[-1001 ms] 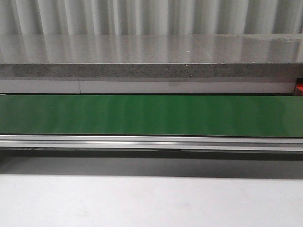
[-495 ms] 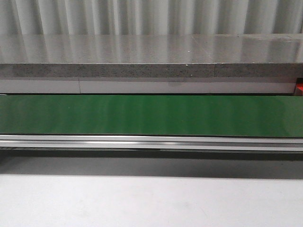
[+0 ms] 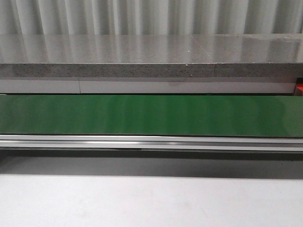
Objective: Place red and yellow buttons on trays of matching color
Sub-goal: 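Move the red button into the red tray and release it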
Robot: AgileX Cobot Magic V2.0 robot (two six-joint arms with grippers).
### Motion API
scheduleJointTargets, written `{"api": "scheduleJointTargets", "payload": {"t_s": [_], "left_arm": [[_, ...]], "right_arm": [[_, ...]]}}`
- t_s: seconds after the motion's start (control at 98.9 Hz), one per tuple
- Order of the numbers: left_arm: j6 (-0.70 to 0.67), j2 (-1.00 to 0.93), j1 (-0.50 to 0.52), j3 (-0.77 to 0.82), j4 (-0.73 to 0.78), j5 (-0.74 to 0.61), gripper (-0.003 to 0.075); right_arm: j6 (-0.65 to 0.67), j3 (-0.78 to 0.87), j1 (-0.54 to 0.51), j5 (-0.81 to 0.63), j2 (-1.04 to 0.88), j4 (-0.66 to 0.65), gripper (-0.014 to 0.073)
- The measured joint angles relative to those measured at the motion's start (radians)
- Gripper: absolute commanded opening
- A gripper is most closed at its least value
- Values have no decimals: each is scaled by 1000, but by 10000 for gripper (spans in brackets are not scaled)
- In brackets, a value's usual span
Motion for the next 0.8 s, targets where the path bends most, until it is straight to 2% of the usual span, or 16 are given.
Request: {"api": "scheduleJointTargets", "payload": {"t_s": [0.091,0.162,0.556,0.799], "left_arm": [[0,0,0,0,0,0,-6],[0,0,0,0,0,0,-6],[0,0,0,0,0,0,-6],[0,0,0,0,0,0,-6]], "right_arm": [[0,0,-2,0,6,2,489],[0,0,-2,-2,8,1,544],[0,-2,-6,-22,-7,-3,538],[-11,-2,-4,-34,-157,1,535]]}}
